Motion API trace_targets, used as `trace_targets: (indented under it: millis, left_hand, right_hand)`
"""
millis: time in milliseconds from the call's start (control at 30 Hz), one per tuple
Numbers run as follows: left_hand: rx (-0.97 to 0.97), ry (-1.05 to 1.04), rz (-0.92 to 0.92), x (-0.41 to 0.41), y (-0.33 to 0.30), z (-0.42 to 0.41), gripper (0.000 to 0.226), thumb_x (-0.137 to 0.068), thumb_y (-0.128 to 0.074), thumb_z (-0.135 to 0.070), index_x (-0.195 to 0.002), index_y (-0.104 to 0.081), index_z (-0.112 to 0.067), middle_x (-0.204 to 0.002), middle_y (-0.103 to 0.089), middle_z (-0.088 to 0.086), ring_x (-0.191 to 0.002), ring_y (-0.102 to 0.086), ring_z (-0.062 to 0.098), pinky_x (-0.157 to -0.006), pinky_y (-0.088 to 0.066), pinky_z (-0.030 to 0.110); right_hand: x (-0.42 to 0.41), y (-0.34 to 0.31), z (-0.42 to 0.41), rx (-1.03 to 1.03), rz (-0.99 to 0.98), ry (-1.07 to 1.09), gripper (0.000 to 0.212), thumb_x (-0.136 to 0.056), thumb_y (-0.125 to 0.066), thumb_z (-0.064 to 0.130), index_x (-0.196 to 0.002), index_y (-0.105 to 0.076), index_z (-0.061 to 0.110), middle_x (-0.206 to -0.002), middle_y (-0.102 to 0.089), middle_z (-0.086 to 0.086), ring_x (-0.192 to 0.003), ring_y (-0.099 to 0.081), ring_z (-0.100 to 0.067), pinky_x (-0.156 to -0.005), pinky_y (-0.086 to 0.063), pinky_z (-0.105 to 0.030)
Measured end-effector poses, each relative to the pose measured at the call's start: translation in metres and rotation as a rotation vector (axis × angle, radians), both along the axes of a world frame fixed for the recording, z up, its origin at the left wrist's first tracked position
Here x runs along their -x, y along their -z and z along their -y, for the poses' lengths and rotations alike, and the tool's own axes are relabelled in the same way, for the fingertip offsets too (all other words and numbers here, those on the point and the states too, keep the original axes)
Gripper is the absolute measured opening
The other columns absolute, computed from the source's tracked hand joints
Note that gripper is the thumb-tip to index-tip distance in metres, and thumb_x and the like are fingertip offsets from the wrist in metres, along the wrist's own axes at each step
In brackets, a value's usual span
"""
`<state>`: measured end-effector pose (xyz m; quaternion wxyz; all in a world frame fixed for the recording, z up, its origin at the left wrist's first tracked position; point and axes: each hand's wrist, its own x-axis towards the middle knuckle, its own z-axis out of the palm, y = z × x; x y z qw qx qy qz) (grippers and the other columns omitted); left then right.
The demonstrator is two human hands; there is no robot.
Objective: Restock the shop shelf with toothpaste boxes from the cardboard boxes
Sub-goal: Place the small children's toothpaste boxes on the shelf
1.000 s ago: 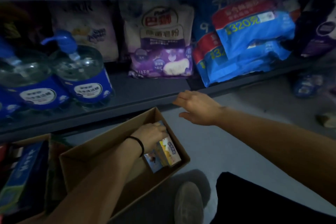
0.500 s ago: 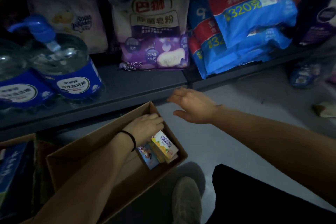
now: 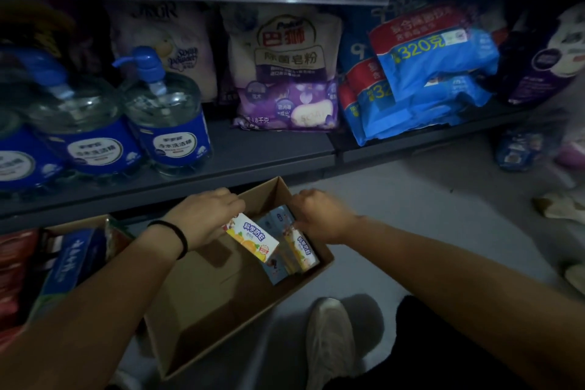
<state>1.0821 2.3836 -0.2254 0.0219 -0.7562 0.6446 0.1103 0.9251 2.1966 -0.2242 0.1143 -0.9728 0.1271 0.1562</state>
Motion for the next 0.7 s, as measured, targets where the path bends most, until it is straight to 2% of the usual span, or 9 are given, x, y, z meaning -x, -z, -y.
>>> trace_targets:
  millis: [100,200,333,433,533,700]
  left_hand:
    - [0.006,-0.009,-0.019,-0.001,-0.001,-0.012,0.027,-0.09,-0.056,-0.025,-0.116,-0.052,-0.02,-0.118,-0.052,-0.002,-0.114,-0.045,0.015,-0.074,-0.032,0.023]
    - [0.025,-0.02,-0.04,-0.003,0.0,-0.019,0.028,-0.089,-0.057,-0.024,-0.116,-0.052,-0.018,-0.119,-0.053,-0.001,-0.114,-0.046,0.017,-0.079,-0.038,0.028]
    - [0.033,-0.011,-0.05,-0.006,0.004,-0.022,0.031,-0.088,-0.059,-0.025,-0.118,-0.05,-0.02,-0.12,-0.051,-0.003,-0.114,-0.044,0.015,-0.082,-0.039,0.028]
    - [0.039,-0.013,-0.07,-0.007,0.009,-0.022,0.032,-0.089,-0.058,-0.026,-0.119,-0.05,-0.02,-0.121,-0.05,-0.003,-0.115,-0.044,0.014,-0.081,-0.038,0.026]
    - [0.039,-0.018,-0.084,-0.012,0.014,-0.025,0.032,-0.089,-0.058,-0.025,-0.119,-0.05,-0.021,-0.121,-0.05,-0.003,-0.114,-0.044,0.013,-0.08,-0.037,0.025]
    - [0.045,-0.026,-0.069,-0.02,0.016,-0.03,0.034,-0.087,-0.062,-0.027,-0.119,-0.051,-0.021,-0.12,-0.052,-0.002,-0.112,-0.045,0.015,-0.082,-0.041,0.029]
  right_hand:
    - [-0.001,0.018,-0.016,-0.004,-0.016,0.132,0.036,-0.091,-0.059,0.032,-0.12,-0.055,0.013,-0.115,-0.058,-0.009,-0.102,-0.058,-0.026,-0.082,-0.051,-0.039]
    - [0.001,0.033,-0.026,-0.048,-0.015,0.283,0.037,-0.088,-0.063,0.032,-0.12,-0.057,0.014,-0.113,-0.061,-0.008,-0.099,-0.061,-0.026,-0.08,-0.053,-0.038]
    - [-0.001,0.054,-0.039,-0.12,-0.019,0.515,0.033,-0.086,-0.065,0.027,-0.114,-0.063,0.009,-0.111,-0.066,-0.01,-0.096,-0.065,-0.024,-0.08,-0.056,-0.036]
    - [-0.001,0.067,-0.048,-0.155,-0.015,0.671,0.035,-0.088,-0.065,0.025,-0.118,-0.06,0.007,-0.115,-0.064,-0.01,-0.102,-0.064,-0.024,-0.082,-0.055,-0.033]
    - [-0.005,0.077,-0.054,-0.159,-0.011,0.728,0.039,-0.088,-0.067,0.025,-0.122,-0.057,0.008,-0.119,-0.062,-0.01,-0.107,-0.062,-0.023,-0.089,-0.053,-0.033]
    - [-0.007,0.086,-0.057,-0.072,-0.023,0.716,0.042,-0.087,-0.067,0.028,-0.122,-0.054,0.008,-0.12,-0.061,-0.01,-0.11,-0.06,-0.024,-0.089,-0.05,-0.035]
